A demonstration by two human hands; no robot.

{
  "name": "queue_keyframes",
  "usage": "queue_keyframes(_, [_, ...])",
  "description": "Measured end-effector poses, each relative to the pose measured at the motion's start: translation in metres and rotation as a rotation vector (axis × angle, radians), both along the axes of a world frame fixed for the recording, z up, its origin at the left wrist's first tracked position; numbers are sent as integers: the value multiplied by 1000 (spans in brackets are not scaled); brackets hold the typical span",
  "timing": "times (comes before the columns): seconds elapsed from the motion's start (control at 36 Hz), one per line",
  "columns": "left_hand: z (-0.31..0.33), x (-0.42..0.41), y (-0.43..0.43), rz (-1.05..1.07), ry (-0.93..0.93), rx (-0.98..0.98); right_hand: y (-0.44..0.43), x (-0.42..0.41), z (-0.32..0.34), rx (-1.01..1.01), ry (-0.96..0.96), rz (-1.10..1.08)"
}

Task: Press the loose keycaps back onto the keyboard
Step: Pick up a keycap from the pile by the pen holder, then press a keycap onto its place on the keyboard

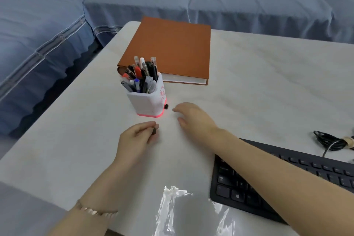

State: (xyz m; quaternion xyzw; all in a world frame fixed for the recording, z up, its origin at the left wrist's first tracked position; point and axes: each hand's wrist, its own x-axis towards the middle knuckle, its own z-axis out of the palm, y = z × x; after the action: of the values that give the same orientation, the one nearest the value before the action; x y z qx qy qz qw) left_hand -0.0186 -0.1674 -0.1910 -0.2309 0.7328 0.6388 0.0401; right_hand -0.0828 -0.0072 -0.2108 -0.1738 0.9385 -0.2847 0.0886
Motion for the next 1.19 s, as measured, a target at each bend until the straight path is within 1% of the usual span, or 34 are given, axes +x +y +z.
queue_keyframes(0.08, [7, 2, -6, 88, -64, 301, -19, -20, -4, 32, -14, 8])
queue_keyframes(0.11, [9, 3, -8, 106, -81, 372, -24, -25, -5, 43, -16, -6])
queue_keyframes(0.17, [11, 4, -11, 107, -93, 431, -31, -33, -8, 59, -23, -43])
queue_keyframes(0.22, [12, 6, -15, 75, -66, 398, -36, -39, -11, 66, -29, -73])
queue_keyframes(0.33, [15, 11, -20, 14, 36, 192, -45, -45, -14, 76, -36, -136])
queue_keyframes(0.42, [19, 15, -21, 5, 116, 142, -49, -46, -13, 80, -22, -197])
queue_keyframes(0.53, [20, 17, -20, -17, 165, 47, -45, -34, -12, 28, -17, -203])
queue_keyframes(0.58, [20, 19, -19, -25, 177, 9, -39, -24, -10, -66, -39, -220])
queue_keyframes(0.67, [21, 21, -14, -30, 182, -16, -24, -5, -3, -333, -132, -316])
queue_keyframes(0.81, [25, 27, 2, -35, 191, 15, 8, 34, 18, -894, -441, -446])
queue_keyframes(0.86, [26, 29, 11, -46, 183, 48, 21, 51, 26, -1026, -511, -495])
queue_keyframes(0.92, [27, 33, 21, -60, 174, 83, 34, 67, 32, -1092, -559, -542])
queue_keyframes(1.0, [27, 39, 36, -88, 171, 107, 51, 89, 40, -1140, -589, -594])
queue_keyframes(1.19, [29, 53, 75, -159, 149, 110, 79, 126, 55, -1105, -508, -624])
